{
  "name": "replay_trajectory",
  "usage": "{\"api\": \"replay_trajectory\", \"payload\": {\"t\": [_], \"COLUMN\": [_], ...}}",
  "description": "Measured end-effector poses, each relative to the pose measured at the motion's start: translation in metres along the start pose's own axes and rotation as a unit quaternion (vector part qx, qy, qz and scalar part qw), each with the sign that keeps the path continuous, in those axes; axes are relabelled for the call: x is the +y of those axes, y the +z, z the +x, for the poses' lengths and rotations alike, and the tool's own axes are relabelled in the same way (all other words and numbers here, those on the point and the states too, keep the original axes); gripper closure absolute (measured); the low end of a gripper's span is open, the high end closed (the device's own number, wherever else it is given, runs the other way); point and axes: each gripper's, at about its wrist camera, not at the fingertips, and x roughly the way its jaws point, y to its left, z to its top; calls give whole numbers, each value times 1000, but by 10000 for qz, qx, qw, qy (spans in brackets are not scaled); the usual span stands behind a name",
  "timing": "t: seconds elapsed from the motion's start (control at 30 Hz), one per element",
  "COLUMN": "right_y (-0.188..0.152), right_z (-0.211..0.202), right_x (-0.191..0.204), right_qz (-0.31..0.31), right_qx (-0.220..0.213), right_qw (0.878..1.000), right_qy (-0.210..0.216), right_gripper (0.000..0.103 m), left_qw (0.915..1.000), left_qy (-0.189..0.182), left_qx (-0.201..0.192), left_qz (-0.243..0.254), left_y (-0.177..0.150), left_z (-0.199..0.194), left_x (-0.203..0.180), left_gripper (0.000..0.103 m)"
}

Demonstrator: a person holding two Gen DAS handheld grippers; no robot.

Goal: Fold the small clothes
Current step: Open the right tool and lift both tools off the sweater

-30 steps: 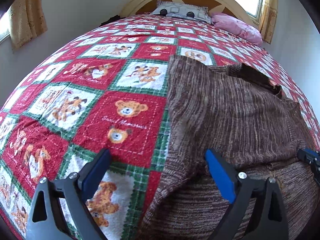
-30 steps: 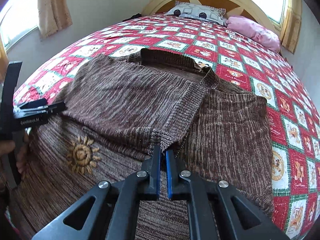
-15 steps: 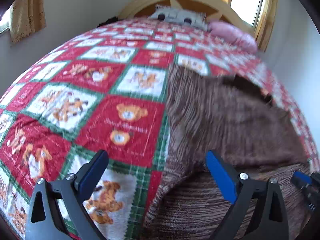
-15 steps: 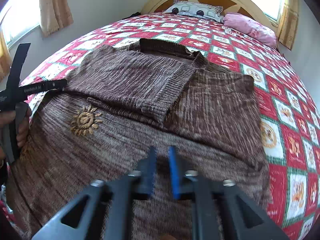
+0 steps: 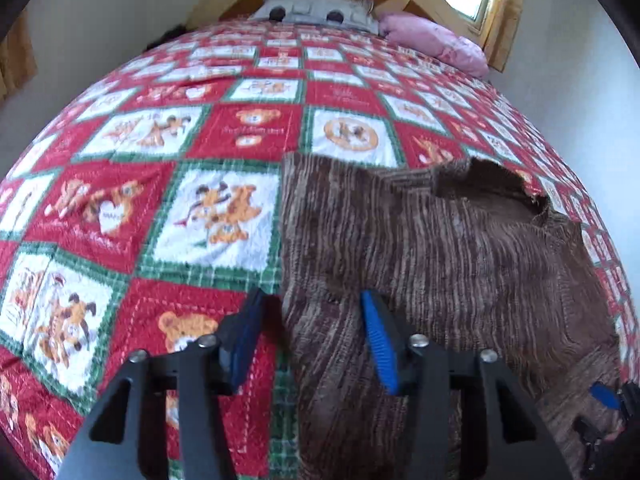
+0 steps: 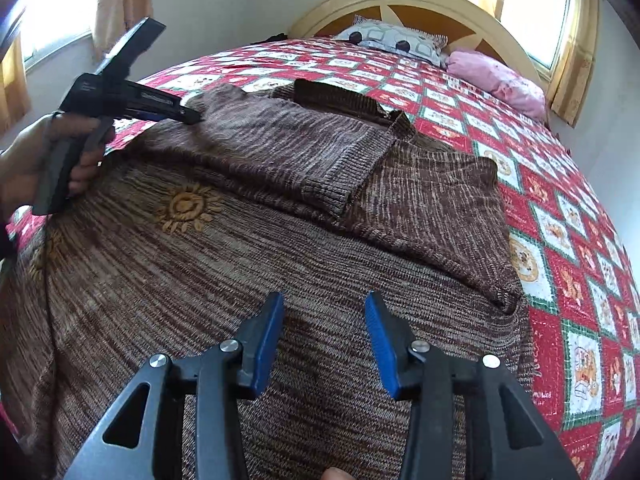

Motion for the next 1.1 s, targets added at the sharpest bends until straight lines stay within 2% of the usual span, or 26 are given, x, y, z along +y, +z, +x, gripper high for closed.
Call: {"api": "replay_trajectory", "payload": {"t": [0.03,0.07,0.13,0.2,0.23,0.27,0.3,0.4,0.43,0.5,0.53,0.57,0.6,0.67,0.73,0.77,0.8,0.83,0.93,1.03,1.1], "right_y": [-1,-1,-2,-3,-4,-4,-4,-3,-3,-2,-2,-2,-3,-3,-3,-3,-3,-3,-4,-4,-5], "right_z": [1,1,2,1,1,2,2,4,4,4,5,5,5,6,7,7,7,7,6,6,6], "right_x": [-1,-3,-5,-4,-3,-3,-2,-1,-1,-1,-1,0,0,3,5,6,8,8,8,9,10], "right_qz": [28,61,107,94,79,67,57,40,40,49,45,32,20,-39,-91,-108,-125,-129,-110,-134,-152], "right_qx": [1,4,-5,-26,-29,-29,-20,15,15,25,30,35,38,49,61,66,71,71,74,75,70], "right_qw": [10000,10000,9999,9999,10000,10000,10000,10000,10000,10000,10000,10000,10000,9999,9998,9998,9997,9997,9997,9995,9994], "right_qy": [26,49,69,43,21,7,-4,-5,2,15,10,-4,-18,-89,-157,-182,-207,-218,-223,-274,-303], "right_gripper": [59,59,59,59,59,59,59,58,57,57,57,57,56,56,56,55,55,55,55,54,54], "left_qw": [9998,9999,9998,9990,9989,9988,9992,9989,9987,9978,9980,9985,9987,9972,9932,9900,9841,9818,9810,9780,9843], "left_qy": [-187,-131,-13,390,461,467,196,71,-112,-495,-508,-452,-323,-211,309,542,927,1073,1345,1903,1737], "left_qx": [7,-11,-83,-88,-80,-62,-93,-170,-191,-166,-184,-257,-393,-545,-478,-408,-313,-294,-265,-273,-101], "left_qz": [39,70,159,175,80,-95,-332,-426,-467,-410,-325,-180,53,465,1012,1239,1479,1541,1372,814,309], "left_y": [0,-1,-2,-4,-4,-5,-8,-11,-13,-19,-24,-31,-42,-56,-65,-69,-71,-70,-60,-47,-48], "left_z": [-3,-7,-14,-13,-10,-9,-12,-23,-29,-41,-48,-57,-69,-79,-76,-71,-61,-55,-44,-40,-39], "left_x": [-1,-1,3,15,24,35,47,48,46,36,29,22,11,-2,-17,-23,-30,-30,-21,-1,18], "left_gripper": [87,90,91,95,98,98,98,97,92,68,38,15,9,4,3,3,3,3,2,2,1]}}
